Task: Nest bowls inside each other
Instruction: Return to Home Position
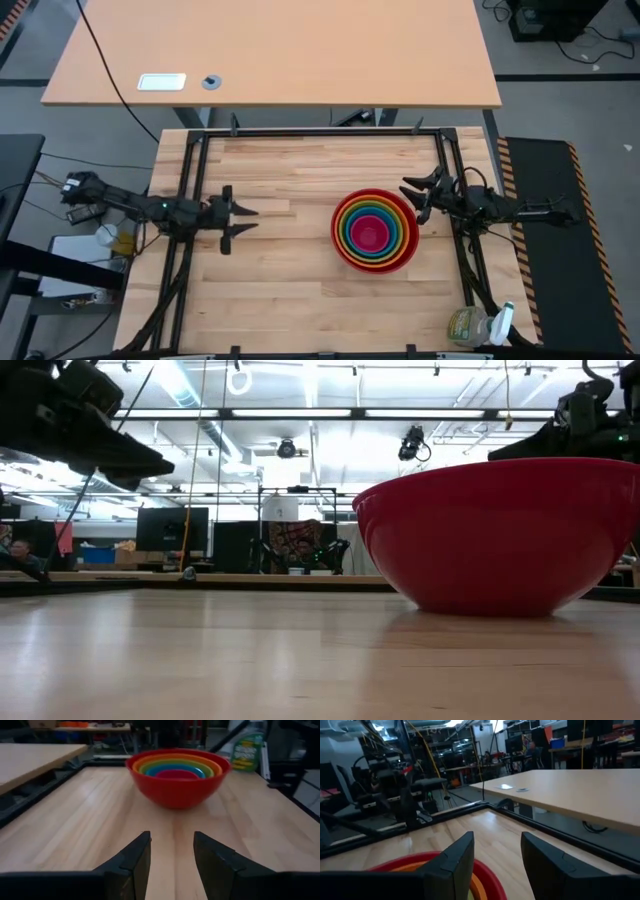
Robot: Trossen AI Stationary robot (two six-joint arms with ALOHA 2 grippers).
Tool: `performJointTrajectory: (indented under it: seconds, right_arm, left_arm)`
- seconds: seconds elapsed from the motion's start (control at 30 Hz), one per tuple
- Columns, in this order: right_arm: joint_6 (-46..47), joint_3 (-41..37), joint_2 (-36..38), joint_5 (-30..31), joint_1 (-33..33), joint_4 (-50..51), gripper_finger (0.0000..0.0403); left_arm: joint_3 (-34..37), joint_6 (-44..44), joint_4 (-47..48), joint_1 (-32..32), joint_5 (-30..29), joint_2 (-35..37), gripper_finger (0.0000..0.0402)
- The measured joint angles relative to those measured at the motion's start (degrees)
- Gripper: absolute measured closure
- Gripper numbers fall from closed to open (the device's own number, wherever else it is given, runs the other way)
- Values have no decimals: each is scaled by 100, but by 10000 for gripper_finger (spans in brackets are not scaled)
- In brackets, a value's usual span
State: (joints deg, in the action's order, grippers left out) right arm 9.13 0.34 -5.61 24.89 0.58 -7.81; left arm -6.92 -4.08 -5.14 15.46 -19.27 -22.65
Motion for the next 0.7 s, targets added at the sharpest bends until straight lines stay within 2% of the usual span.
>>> performJointTrajectory:
  seconds: [0.2,0.53,0.7]
  right_arm:
    - [135,0,0,-33,0,-159,233]
    - [288,0,0,-249,1,-327,233]
    - [283,0,0,-249,1,-326,233]
  left_arm:
    - [9,75,103,457,0,206,251]
    - [9,186,955,1180,3,1642,251]
    - [49,167,994,1528,445,1838,251]
